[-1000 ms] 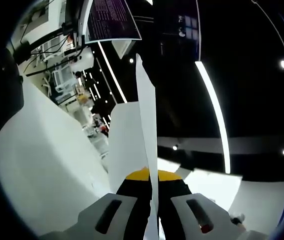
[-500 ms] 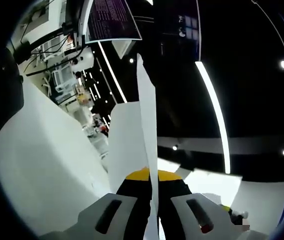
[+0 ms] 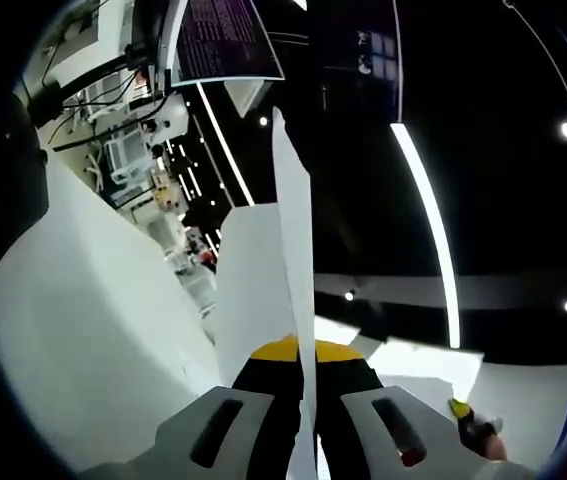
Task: Organize the stack of printing papers by aligning and flattening the scattered papers on the table
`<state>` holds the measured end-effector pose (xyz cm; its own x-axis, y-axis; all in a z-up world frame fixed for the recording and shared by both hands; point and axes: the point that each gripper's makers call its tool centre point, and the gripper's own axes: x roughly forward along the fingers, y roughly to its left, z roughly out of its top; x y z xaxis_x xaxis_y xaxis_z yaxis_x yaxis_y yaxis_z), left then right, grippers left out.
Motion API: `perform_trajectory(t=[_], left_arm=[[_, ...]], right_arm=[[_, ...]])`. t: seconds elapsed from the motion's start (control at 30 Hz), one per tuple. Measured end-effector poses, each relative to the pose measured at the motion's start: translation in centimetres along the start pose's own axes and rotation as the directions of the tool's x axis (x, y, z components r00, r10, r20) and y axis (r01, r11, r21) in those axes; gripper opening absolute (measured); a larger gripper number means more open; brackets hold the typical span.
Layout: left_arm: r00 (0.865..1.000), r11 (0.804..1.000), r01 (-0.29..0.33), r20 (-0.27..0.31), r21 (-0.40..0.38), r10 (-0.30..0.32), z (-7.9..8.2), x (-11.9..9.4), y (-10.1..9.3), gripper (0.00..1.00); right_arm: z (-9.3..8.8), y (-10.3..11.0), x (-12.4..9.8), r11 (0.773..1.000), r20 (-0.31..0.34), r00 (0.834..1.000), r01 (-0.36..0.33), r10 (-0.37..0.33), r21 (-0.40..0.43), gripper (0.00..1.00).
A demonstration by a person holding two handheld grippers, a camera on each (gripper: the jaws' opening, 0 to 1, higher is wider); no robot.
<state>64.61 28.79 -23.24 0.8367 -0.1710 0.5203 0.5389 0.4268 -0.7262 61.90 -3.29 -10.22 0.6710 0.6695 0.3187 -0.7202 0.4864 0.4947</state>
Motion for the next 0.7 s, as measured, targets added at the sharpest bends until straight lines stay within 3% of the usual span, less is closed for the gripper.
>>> perform_trajectory(t=[0.7], left_arm=[[1.0,1.0,0.001,0.001,-0.002,-0.001,0.0,0.0,0.0,0.06]], right_arm=[[1.7,3.8,-0.2,0.996,0.024,0.996,-0.089,0.089,0.001,0.0]])
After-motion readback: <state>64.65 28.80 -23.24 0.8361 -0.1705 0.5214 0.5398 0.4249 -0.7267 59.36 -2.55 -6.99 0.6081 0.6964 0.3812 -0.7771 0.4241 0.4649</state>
